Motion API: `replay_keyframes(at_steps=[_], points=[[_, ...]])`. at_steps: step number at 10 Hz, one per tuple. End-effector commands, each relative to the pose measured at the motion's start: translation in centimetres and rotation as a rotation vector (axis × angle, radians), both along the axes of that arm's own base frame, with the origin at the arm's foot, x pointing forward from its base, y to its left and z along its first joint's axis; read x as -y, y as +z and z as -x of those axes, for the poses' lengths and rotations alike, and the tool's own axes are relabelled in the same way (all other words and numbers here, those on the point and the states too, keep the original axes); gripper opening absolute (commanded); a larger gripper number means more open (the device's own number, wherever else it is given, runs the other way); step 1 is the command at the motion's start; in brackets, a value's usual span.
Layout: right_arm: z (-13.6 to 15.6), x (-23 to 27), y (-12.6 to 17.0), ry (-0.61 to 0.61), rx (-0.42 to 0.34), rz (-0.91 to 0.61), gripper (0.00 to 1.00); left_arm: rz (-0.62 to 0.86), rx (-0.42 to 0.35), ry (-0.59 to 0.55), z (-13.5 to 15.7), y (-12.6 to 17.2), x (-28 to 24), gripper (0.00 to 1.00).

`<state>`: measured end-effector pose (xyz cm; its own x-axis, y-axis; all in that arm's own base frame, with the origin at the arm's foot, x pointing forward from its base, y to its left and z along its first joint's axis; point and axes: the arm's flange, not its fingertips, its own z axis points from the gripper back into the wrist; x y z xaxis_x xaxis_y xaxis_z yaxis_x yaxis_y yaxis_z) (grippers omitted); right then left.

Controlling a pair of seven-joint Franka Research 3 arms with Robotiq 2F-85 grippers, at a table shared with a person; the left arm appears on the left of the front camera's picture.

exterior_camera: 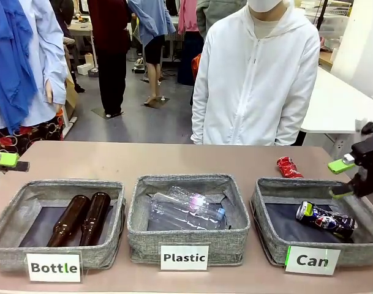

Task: Sort the can waste into the basket.
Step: Pick up the can waste from the table and place it in the right Fabric basket.

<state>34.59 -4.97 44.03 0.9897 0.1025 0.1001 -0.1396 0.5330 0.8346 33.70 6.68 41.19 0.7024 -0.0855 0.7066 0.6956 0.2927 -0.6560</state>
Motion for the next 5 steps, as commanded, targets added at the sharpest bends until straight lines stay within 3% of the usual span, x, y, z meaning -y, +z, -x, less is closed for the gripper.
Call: replay_keyframes(at_steps=[1,3,5], points=[[-3.6,1.1,1.3,-0.200,0.049,0.436,1.00,0.003,0.009,-0.007,0.4,0.1,-0.1,1.00],[-6.7,1.0,3.0,-0.247,0.081,0.745,1.00,0.003,0.009,-0.007,0.4,0.1,-0.1,1.00],[-8.8,0.7,3.1,-0.269,0.155,0.930,1.00,0.003,0.009,-0.007,0.4,0.1,-0.1,1.00]])
